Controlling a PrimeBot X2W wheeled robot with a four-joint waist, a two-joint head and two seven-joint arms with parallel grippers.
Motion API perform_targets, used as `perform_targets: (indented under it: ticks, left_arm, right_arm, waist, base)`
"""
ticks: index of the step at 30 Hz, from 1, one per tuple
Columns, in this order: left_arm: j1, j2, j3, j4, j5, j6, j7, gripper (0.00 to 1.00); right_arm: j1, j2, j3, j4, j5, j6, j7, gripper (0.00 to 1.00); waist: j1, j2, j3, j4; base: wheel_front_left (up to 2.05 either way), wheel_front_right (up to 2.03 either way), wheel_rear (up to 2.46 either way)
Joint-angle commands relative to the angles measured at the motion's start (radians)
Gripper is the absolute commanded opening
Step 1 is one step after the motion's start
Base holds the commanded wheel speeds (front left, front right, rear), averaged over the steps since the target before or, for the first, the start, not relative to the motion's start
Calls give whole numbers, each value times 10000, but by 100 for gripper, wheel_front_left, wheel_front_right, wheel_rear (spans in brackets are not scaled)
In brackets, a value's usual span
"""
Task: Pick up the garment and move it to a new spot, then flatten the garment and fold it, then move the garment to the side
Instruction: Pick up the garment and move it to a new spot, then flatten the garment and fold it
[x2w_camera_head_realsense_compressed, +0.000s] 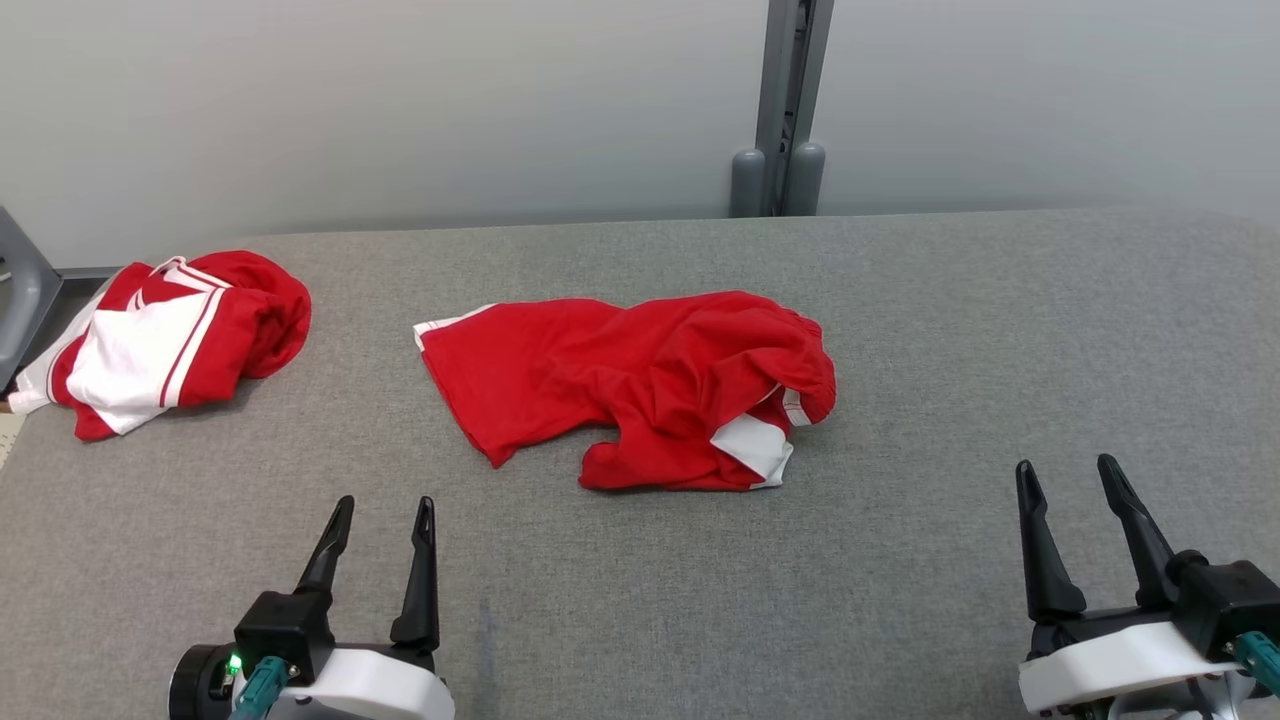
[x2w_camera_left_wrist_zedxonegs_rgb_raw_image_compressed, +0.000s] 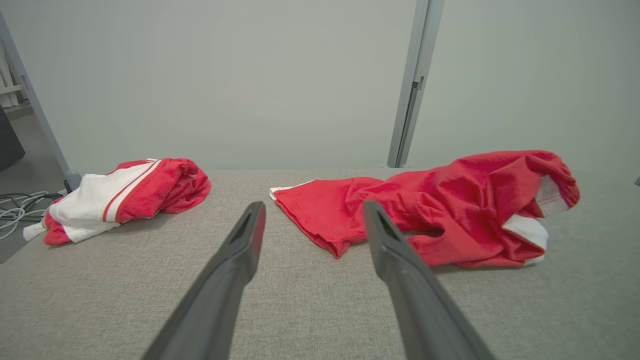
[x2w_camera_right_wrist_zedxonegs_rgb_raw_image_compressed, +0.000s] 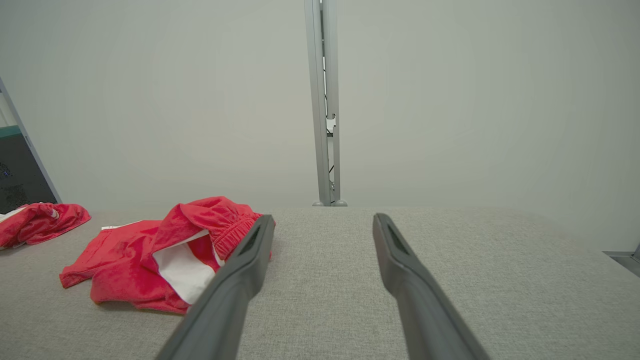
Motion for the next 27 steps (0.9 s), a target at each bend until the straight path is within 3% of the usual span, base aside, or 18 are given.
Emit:
perform_targets:
  ticks: [1, 27]
  left_arm:
    - [40, 30, 72, 7, 94, -55, -19, 100]
    - [-312, -52, 28, -53, 165, -214, -20, 100]
  right_arm:
    - [75, -56, -14, 3, 64, 5, -53, 100]
    - [-474, -53, 211, 337, -121, 5, -53, 100]
  waist:
    - [0, 0, 5, 10]
    - [0, 0, 362, 422]
  base:
    - [0, 0, 0]
    - [0, 0, 0]
